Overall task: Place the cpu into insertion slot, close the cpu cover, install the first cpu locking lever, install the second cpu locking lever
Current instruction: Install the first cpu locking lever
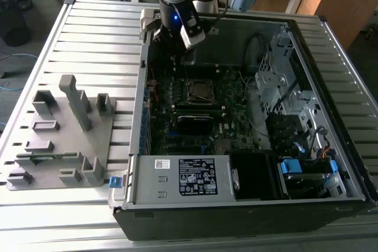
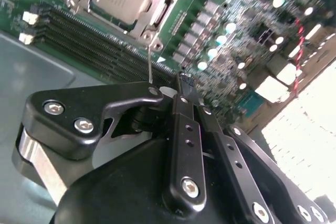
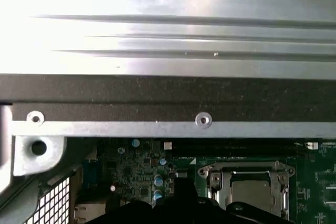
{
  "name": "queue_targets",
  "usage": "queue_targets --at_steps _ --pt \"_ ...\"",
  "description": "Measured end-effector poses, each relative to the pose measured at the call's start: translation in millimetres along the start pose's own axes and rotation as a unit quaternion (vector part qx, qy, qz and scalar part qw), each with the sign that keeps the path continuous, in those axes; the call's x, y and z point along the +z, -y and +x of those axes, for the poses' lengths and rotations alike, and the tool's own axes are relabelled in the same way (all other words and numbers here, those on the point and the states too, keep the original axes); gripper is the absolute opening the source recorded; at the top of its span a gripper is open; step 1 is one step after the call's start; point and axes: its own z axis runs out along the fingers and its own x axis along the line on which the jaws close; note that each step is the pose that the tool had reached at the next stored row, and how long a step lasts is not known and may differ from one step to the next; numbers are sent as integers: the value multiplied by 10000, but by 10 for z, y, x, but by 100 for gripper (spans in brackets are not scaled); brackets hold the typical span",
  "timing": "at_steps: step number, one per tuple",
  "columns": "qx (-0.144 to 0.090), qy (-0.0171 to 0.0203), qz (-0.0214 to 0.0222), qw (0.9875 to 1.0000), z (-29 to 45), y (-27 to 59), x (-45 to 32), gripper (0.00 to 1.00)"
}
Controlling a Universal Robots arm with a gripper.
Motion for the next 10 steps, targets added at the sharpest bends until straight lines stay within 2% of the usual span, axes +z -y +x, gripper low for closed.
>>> queue_targets --at_steps 3,6,10 --pt "11 6 -136 9999 0 0 0 10" --pt "18 7 -218 9998 0 0 -1 10" --pt "19 6 -230 9997 -20 4 1 10"
